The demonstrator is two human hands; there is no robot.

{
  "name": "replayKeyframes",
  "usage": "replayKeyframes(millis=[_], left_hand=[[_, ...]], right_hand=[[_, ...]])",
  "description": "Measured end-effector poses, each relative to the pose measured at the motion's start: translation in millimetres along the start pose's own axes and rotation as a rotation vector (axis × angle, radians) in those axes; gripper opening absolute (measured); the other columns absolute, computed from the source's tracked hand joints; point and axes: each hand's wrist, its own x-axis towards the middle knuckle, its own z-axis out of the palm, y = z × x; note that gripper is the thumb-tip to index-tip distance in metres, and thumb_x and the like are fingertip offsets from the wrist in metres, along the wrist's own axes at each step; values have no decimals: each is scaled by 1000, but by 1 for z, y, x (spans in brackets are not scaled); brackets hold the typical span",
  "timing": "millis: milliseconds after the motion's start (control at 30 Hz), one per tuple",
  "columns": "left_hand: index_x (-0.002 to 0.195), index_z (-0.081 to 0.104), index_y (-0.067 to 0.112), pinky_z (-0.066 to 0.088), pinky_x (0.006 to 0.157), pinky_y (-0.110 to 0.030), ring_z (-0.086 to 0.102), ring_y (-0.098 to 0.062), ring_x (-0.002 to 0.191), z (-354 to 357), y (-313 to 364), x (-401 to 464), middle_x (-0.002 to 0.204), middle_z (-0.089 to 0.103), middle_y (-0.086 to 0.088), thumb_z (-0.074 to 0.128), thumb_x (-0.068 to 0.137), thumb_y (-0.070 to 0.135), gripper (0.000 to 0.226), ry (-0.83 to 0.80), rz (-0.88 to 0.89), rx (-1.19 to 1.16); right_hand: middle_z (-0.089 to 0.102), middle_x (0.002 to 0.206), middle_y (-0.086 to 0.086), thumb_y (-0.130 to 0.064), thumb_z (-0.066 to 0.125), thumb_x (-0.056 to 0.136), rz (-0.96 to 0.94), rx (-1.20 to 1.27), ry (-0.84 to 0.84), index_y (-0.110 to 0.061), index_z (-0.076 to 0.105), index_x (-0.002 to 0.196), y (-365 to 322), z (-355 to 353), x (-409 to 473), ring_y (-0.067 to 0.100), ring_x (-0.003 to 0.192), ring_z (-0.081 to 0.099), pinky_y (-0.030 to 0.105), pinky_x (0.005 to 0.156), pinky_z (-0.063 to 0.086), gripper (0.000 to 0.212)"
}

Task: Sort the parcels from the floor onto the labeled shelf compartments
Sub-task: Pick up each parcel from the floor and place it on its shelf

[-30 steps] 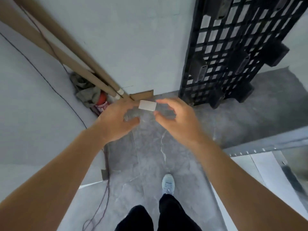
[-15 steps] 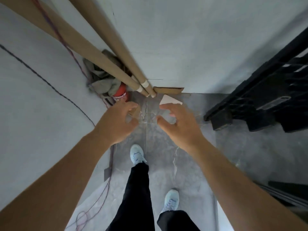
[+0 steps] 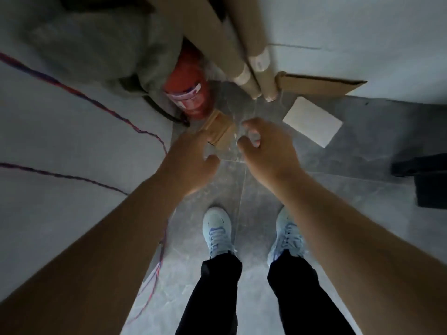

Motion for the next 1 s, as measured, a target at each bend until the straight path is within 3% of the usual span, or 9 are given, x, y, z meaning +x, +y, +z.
replayKeyframes(millis=[100, 200, 333, 433, 500, 567, 667, 800, 1000], left_hand=[[145, 51, 20, 47, 89, -34, 62, -28, 114, 42, -36, 50, 132, 57, -11, 62, 98, 30, 49, 4, -62, -12], [150, 44, 20, 46, 91, -34, 60, -30, 117, 68, -62, 90, 135, 57, -14, 61, 100, 30, 54, 8, -112, -48], [158, 30, 25, 36, 85, -29, 59, -32, 125, 93, -84, 135, 139, 61, -10, 57, 102, 28, 62, 42, -216, -157], [164, 15, 37, 44, 85, -32, 61, -29, 125, 107, -94, 160, 148, 57, -5, 58, 103, 39, 75, 92, -269, -320], [158, 34, 38, 58, 91, -43, 66, -29, 114, 116, -95, 170, 141, 60, -5, 57, 103, 34, 59, 121, -343, -539], [126, 59, 32, 60, 93, -54, 70, -36, 107, 120, -91, 170, 125, 67, -9, 50, 103, 19, 28, 154, -413, -753], [111, 59, 17, 64, 80, -56, 75, -36, 97, 123, -79, 152, 113, 70, -15, 41, 104, 15, 19, 166, -465, -1007], [100, 53, 14, 65, 71, -57, 76, -37, 90, 122, -63, 112, 110, 69, -18, 49, 107, 24, 13, 154, -469, -1064], [116, 56, 9, 66, 73, -47, 77, -33, 91, 102, -42, 48, 111, 69, -15, 51, 109, 19, 13, 144, -442, -1054]], right_hand=[[63, 106, 7, -41, 40, 88, 2, -41, -59, -23, 61, 114, 31, 45, 52, 25, 95, 61, 28, 75, 38, 38], [63, 130, 7, -28, 49, 102, 0, -57, -67, -23, 59, 140, 50, 73, 94, 23, 114, 63, 27, 85, 45, 40], [60, 137, 10, -21, 48, 103, -28, -82, -66, -20, 54, 144, 61, 104, 142, 28, 116, 63, 40, 95, 53, 41], [56, 143, 14, -18, 45, 104, -17, -66, -122, -18, 43, 154, 72, 123, 169, 32, 121, 60, 40, 96, 51, 50], [56, 140, 14, -19, 43, 103, 14, -60, -140, -18, 42, 152, 80, 133, 175, 32, 116, 60, 38, 86, 47, 49], [49, 137, 12, -25, 45, 103, 42, -40, -125, -17, 44, 147, 86, 139, 171, 29, 107, 56, 36, 82, 43, 45], [41, 132, 11, -43, 46, 103, 136, 55, -114, -19, 47, 143, 91, 135, 153, 28, 102, 56, 36, 81, 49, 46], [54, 124, 10, -58, 52, 96, 245, 216, -74, -22, 56, 123, 91, 115, 116, 24, 94, 65, 30, 63, 50, 45], [65, 114, 8, -58, 60, 91, 312, 283, 21, -27, 53, 105, 73, 78, 59, 23, 92, 70, 44, 79, 63, 34]])
